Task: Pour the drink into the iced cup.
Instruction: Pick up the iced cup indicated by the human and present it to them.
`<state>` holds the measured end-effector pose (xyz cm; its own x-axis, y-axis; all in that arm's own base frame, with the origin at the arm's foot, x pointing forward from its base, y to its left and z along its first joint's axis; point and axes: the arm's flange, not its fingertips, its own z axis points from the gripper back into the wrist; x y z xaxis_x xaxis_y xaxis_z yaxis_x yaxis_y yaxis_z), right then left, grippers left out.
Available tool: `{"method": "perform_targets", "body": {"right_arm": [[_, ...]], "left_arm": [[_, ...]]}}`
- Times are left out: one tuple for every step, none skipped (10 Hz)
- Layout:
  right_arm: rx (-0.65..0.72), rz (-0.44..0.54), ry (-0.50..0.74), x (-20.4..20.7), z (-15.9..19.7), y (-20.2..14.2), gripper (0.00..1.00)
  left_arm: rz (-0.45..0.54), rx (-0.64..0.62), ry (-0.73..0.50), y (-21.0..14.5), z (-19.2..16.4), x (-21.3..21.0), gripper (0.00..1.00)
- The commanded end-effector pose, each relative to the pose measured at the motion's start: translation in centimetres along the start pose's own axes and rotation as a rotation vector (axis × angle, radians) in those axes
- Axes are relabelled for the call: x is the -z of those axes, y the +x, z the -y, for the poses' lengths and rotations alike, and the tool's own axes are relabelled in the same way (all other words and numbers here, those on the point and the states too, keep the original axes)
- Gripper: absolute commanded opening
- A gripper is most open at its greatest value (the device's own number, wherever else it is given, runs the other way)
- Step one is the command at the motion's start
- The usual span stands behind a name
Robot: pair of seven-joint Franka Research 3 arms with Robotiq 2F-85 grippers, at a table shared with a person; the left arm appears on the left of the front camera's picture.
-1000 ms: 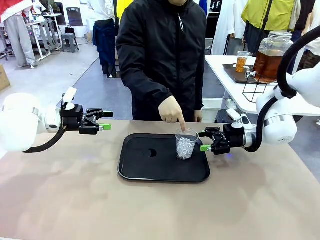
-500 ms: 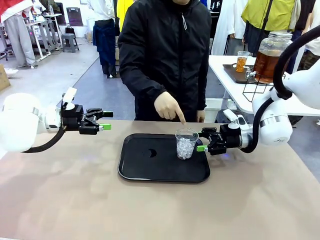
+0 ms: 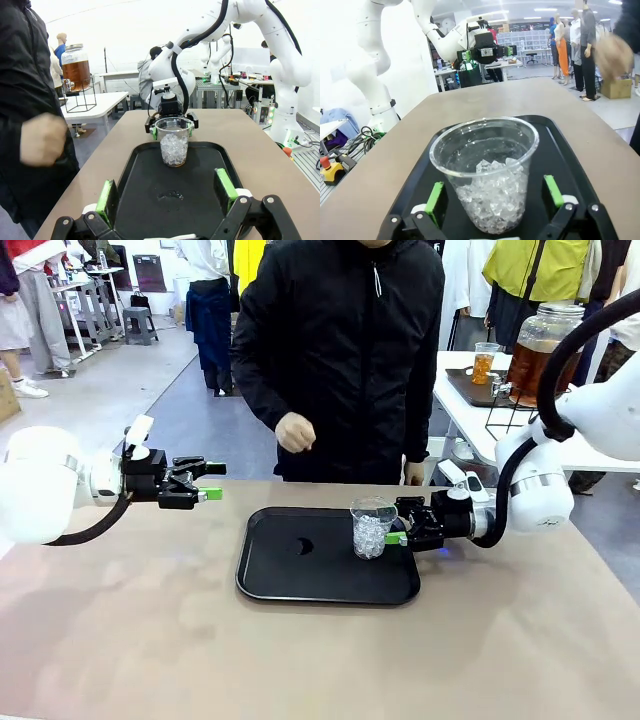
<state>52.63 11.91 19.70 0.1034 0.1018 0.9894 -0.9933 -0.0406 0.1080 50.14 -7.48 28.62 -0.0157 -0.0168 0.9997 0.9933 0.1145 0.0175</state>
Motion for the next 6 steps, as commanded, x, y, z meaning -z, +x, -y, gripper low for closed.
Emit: {"method": "perform_targets", "body": {"right_arm": [[-0.027,0.009,-0.002,1.1,0.8,-0.1,1.0],[-0.023,0.002,0.008,1.6,0.8,-0.1,1.0],[-0.023,-0.001,0.011,1.9,0.8,-0.1,1.0],[-0.013,0.002,0.013,2.4,1.0,0.0,1.0],[-0.012,0.003,0.009,2.8,1.2,0.0,1.0],[-0.012,0.003,0.007,3.3,1.3,0.0,1.0]], "left_arm": [[-0.003,0.003,0.002,0.1,0.0,0.0,1.0],[-0.003,0.003,0.002,0.1,0.0,0.0,1.0],[-0.003,0.003,0.002,0.1,0.0,0.0,1.0],[-0.003,0.003,0.002,0.1,0.0,0.0,1.0],[-0.003,0.003,0.002,0.1,0.0,0.0,1.0],[-0.003,0.003,0.002,0.1,0.0,0.0,1.0]]}}
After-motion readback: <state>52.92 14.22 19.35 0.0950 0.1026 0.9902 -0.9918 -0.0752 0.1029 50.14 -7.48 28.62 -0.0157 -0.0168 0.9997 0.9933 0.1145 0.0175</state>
